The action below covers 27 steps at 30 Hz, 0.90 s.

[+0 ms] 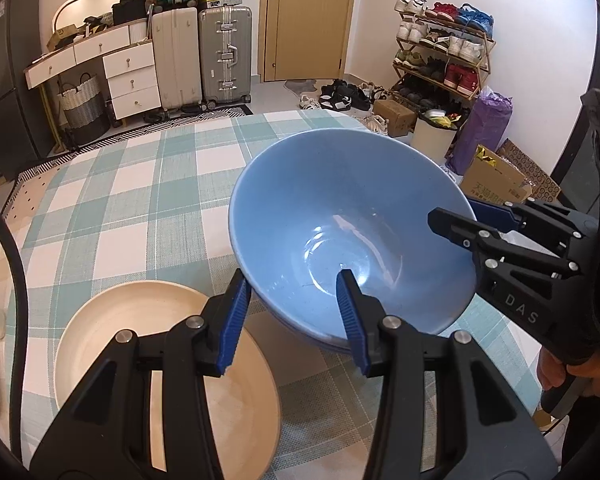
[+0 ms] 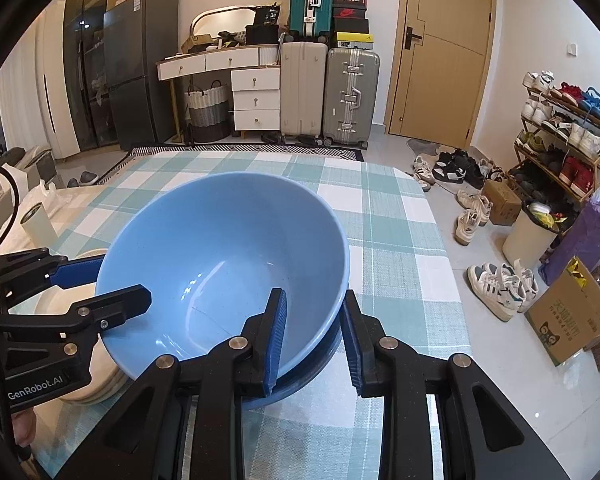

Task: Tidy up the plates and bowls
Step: 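Lower the held bowl into the nested blue bowls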

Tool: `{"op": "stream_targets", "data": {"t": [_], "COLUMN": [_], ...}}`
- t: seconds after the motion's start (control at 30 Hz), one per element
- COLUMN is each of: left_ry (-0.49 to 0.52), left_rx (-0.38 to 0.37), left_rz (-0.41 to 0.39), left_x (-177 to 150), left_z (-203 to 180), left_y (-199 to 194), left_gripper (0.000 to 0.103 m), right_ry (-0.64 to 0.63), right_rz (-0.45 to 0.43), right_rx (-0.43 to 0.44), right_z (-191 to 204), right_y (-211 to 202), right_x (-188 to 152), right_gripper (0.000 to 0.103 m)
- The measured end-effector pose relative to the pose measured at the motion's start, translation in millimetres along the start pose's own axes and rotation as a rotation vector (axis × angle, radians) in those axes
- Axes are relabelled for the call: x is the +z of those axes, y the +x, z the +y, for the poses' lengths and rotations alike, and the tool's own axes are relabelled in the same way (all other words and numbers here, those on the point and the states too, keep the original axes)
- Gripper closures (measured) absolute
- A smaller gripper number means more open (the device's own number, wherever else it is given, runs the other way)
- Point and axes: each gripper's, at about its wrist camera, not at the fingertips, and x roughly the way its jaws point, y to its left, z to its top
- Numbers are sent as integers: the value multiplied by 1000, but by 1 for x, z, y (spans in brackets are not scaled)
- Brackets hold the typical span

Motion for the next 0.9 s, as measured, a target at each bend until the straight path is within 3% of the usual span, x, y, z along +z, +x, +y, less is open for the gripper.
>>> {"op": "stream_targets", "data": {"t": [0.13,0.9], "left_ry": [33,57], "left_rx": [39,60], "left_rz": [-9,8], "left_x": [-2,-3], "left_z": [-8,-10], "left_y": [2,18], "left_gripper": [62,62], "right_ry": [-25,-46], "right_rz": [5,27], "right_rx": [-16,-29], "right_z": [3,-1], "right_y": [3,15], "right_x": [-2,-11], "right_gripper": [75,73]}}
